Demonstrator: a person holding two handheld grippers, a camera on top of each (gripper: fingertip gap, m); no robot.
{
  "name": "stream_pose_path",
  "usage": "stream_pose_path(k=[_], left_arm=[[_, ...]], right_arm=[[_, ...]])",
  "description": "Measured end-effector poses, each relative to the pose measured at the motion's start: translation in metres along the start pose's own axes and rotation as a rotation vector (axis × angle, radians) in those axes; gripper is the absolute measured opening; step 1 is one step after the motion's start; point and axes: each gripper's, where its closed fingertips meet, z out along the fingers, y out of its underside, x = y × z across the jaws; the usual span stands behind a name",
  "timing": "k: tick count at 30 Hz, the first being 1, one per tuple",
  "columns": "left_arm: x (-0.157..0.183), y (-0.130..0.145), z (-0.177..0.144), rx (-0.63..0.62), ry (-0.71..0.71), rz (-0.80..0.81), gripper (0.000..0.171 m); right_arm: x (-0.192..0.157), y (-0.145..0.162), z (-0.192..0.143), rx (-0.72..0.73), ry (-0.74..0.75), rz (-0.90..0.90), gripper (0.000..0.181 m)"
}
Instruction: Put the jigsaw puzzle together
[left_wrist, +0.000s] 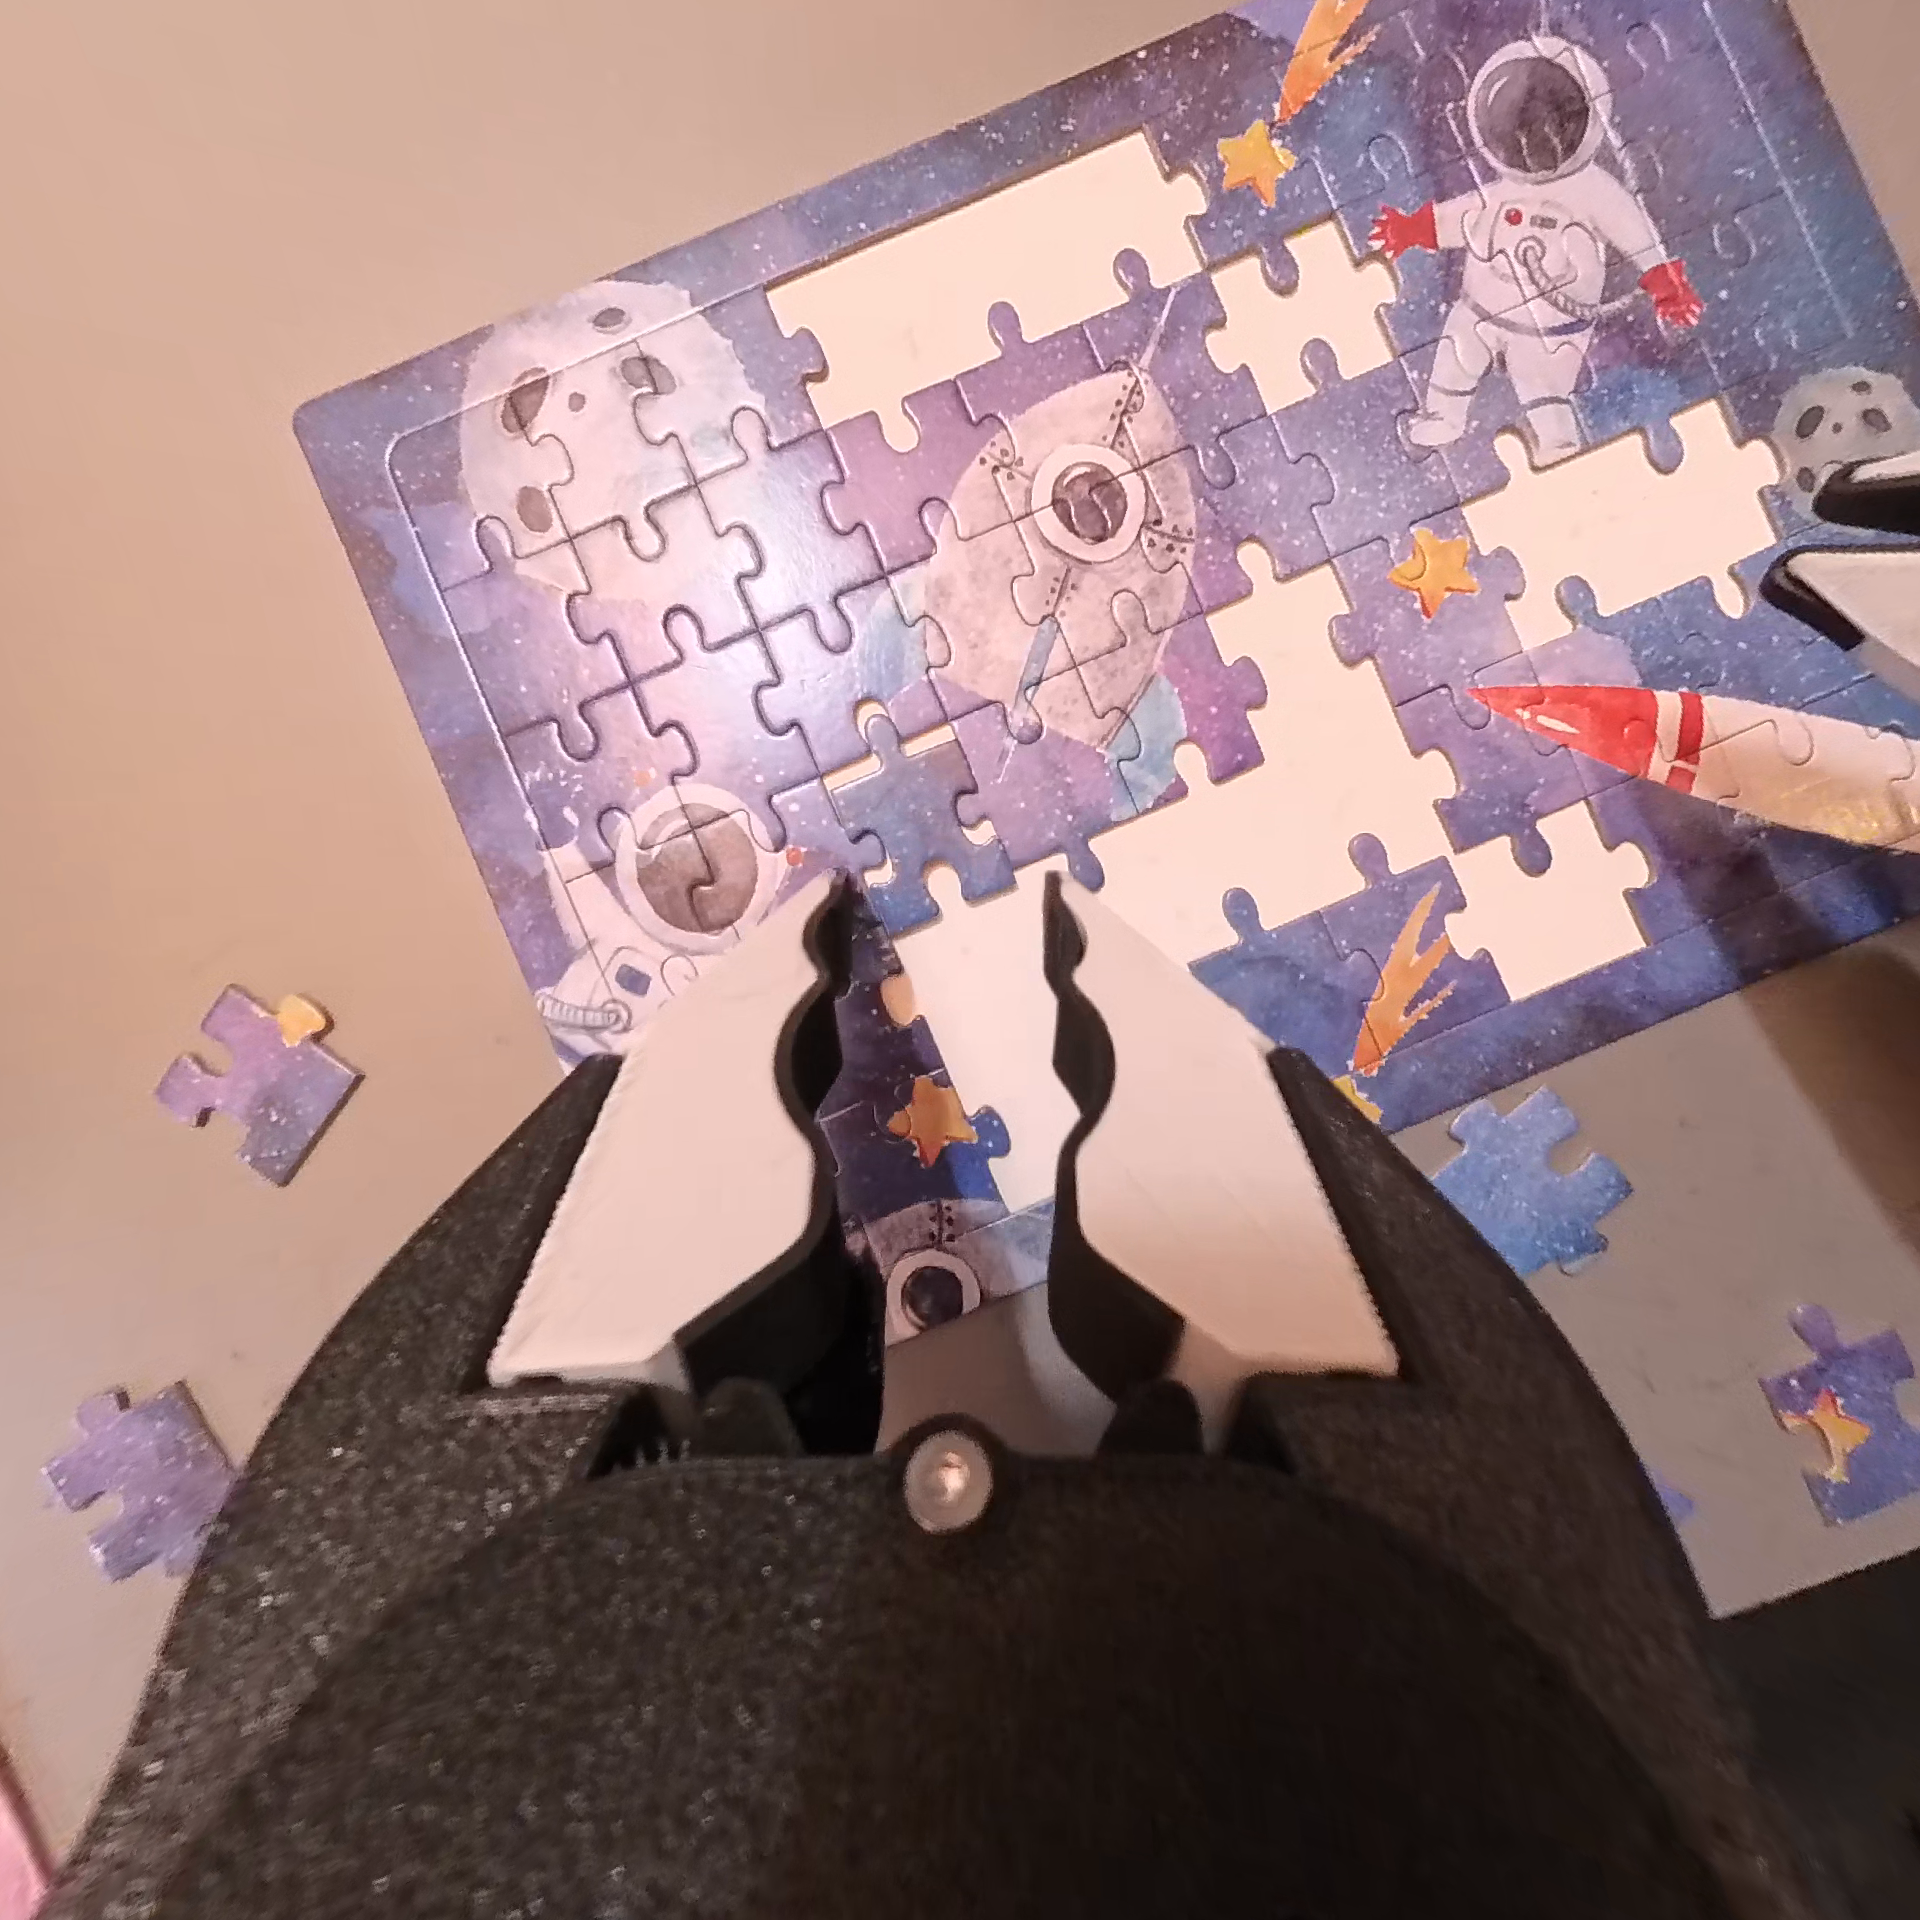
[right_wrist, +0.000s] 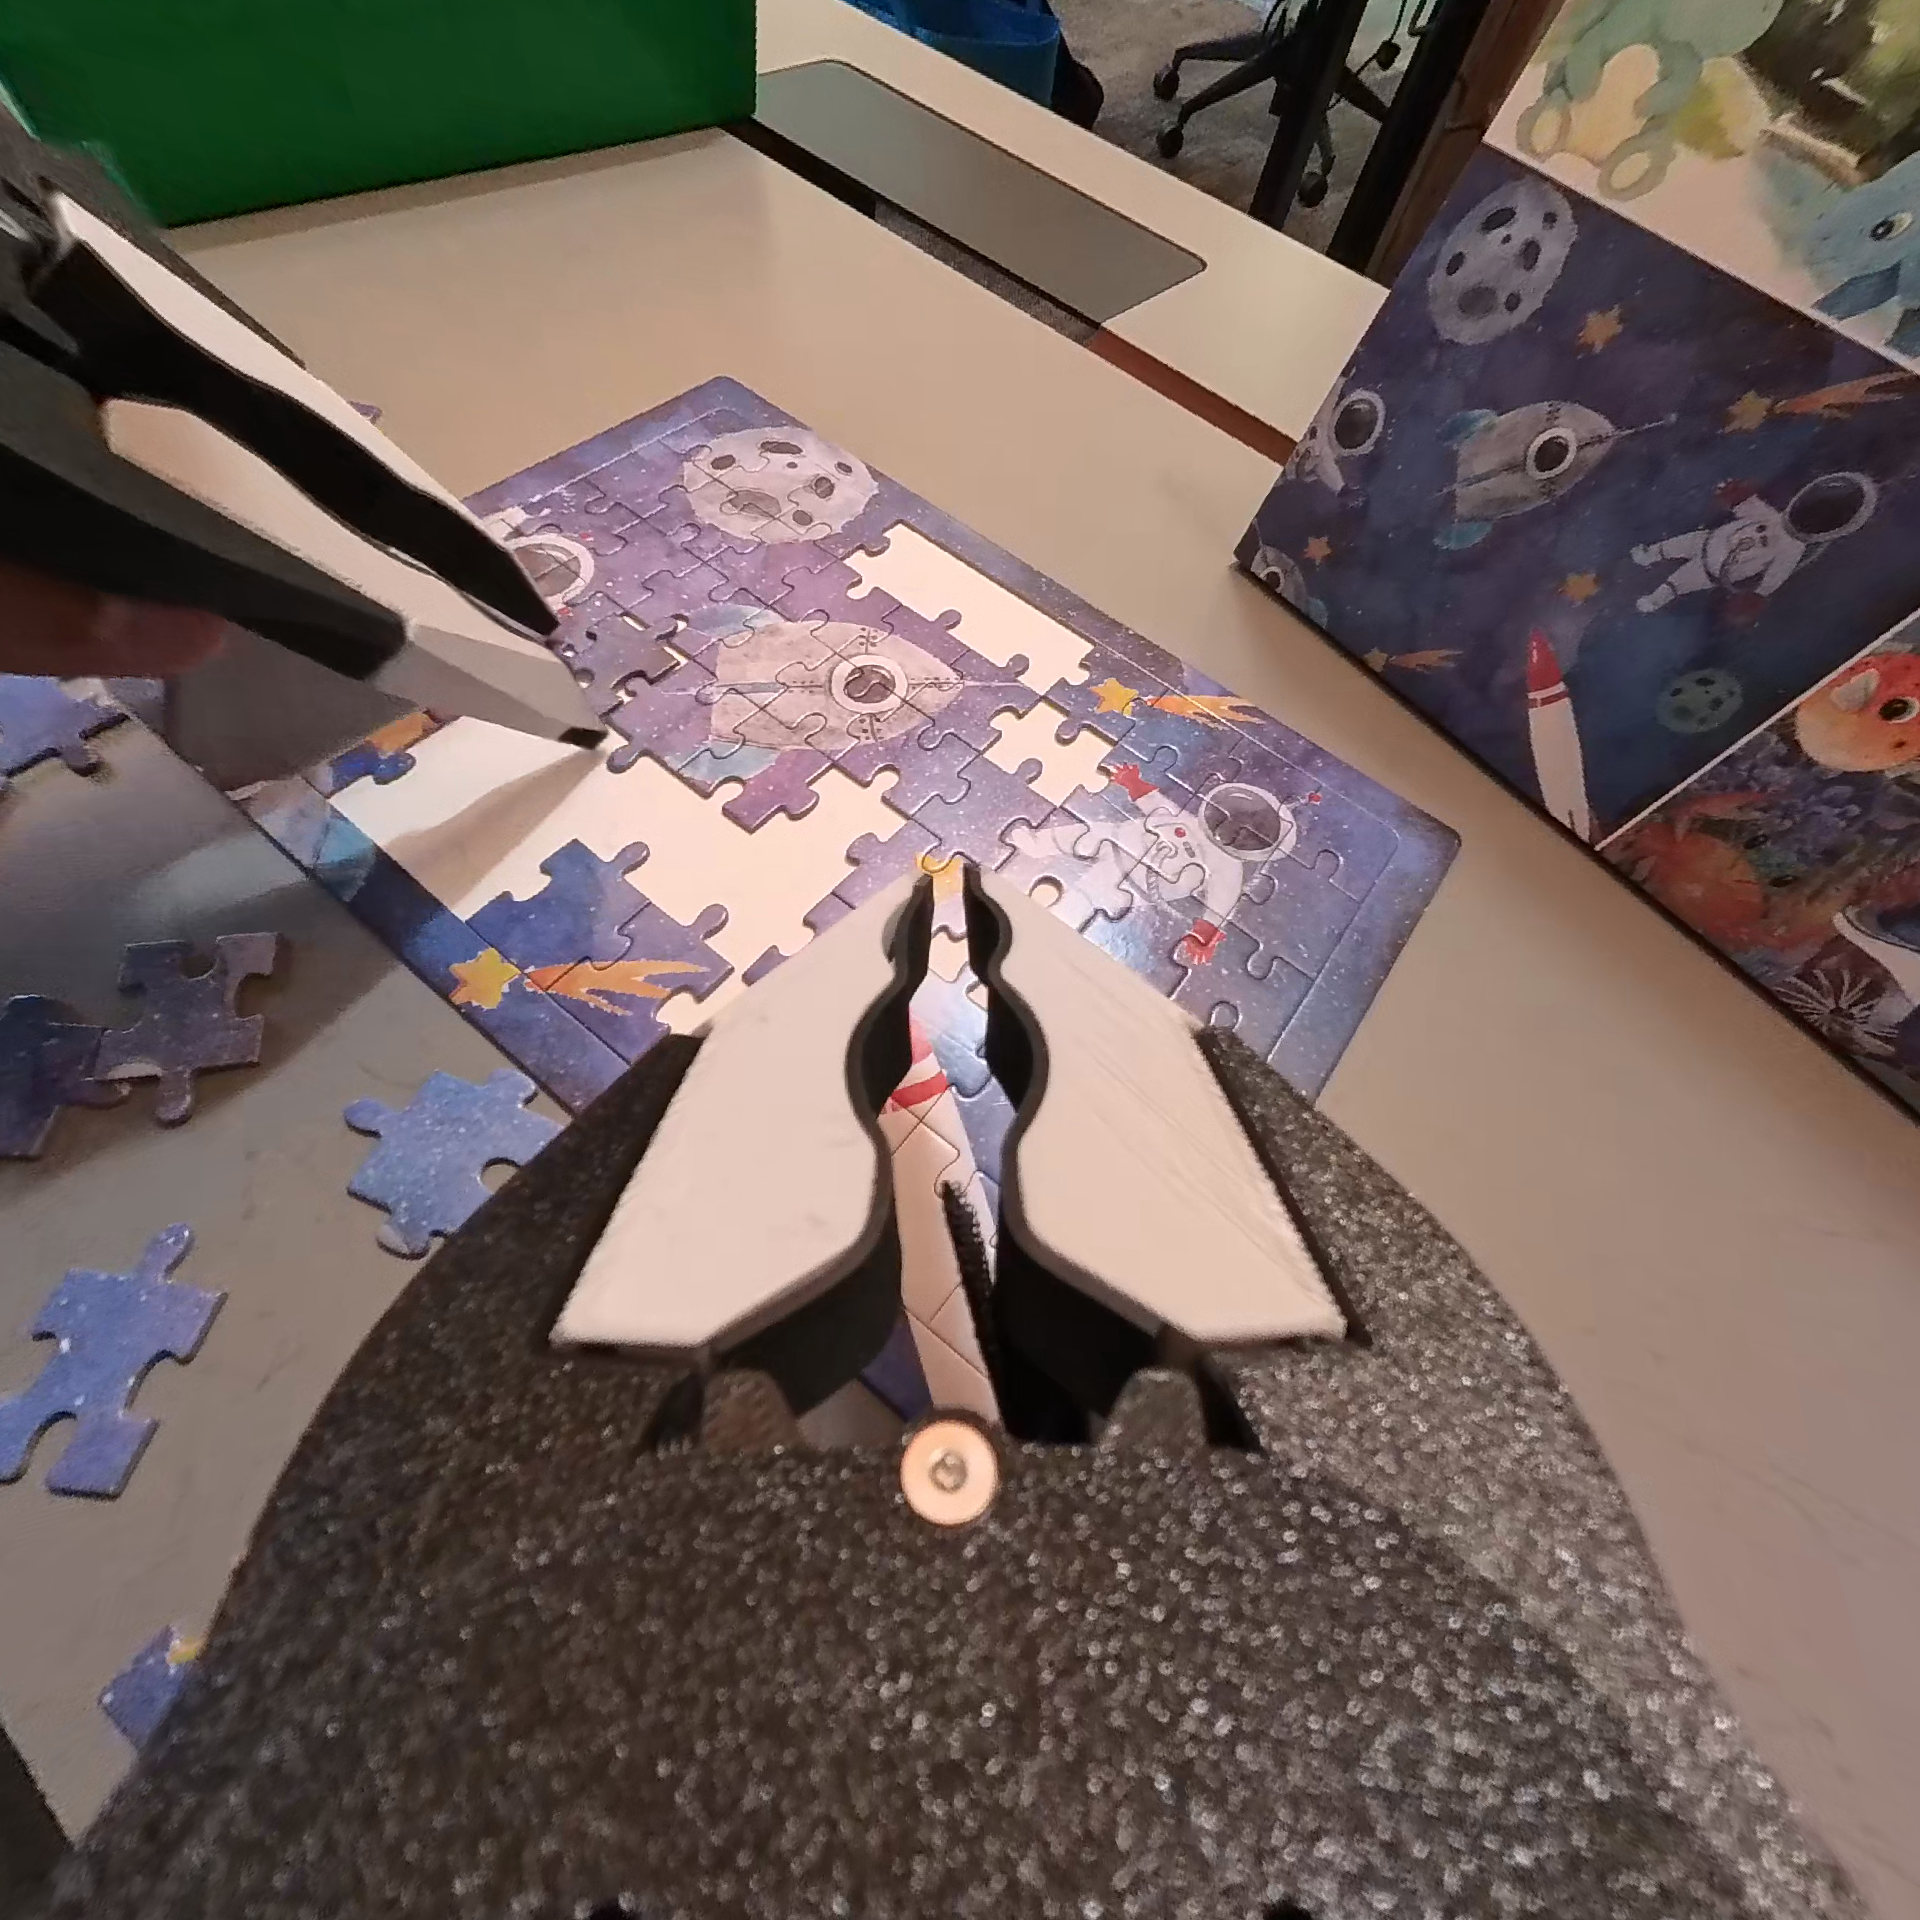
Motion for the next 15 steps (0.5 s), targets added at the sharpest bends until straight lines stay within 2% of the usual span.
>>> stream_pose_path(k=[10,15], left_arm=[[0.0,0.003,-0.001,-0.013,0.005,0.015,0.027],[-0.005,0.006,-0.016,-0.002,-0.015,0.027,0.026]], right_arm=[[0.0,0.001,0.0,-0.003,-0.001,-0.001,0.006],[0.0,0.0,0.0,-0.004,0.001,-0.005,0.005]])
